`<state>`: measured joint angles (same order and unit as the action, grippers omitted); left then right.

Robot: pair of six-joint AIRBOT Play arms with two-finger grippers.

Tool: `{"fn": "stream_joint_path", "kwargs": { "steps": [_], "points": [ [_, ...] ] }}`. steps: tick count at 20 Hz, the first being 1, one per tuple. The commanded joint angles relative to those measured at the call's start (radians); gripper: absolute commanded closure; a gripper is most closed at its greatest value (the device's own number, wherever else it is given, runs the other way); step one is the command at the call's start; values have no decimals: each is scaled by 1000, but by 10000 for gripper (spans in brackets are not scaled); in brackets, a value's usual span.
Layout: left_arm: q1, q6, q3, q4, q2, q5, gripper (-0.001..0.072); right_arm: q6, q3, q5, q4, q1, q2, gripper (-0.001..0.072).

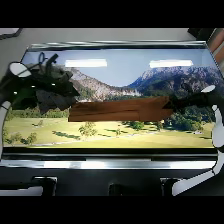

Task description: Fold the shirts.

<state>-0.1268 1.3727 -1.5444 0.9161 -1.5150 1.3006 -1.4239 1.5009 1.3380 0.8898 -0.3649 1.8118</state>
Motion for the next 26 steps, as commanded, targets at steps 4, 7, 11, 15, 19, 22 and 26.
{"fn": "stream_joint_path", "kwargs": {
  "steps": [4, 7, 11, 15, 19, 22, 26],
  "points": [
    [-380, 87, 29, -57, -236, -427, 677, -90, 29, 45, 25, 144, -290, 677],
    [-438, 119, -62, -305, -402, -430, 677, -130, 29, 118, 56, 220, -438, 677],
    [-492, 83, -102, -571, -510, -430, 676, -182, 29, 228, 92, 272, -602, 676],
    [-586, 85, -102, -705, -552, -436, 677, -209, 29, 267, 157, 272, -692, 676],
    [-546, -4, -102, -702, -504, -463, 680, -208, 29, 231, 155, 277, -658, 677],
    [-404, 58, -102, -394, -342, -460, 680, -199, 29, 142, 147, 378, -564, 677],
    [-144, 163, -102, -34, -60, -386, 679, -191, 29, -60, 12, 576, -355, 677]
  ]
}}
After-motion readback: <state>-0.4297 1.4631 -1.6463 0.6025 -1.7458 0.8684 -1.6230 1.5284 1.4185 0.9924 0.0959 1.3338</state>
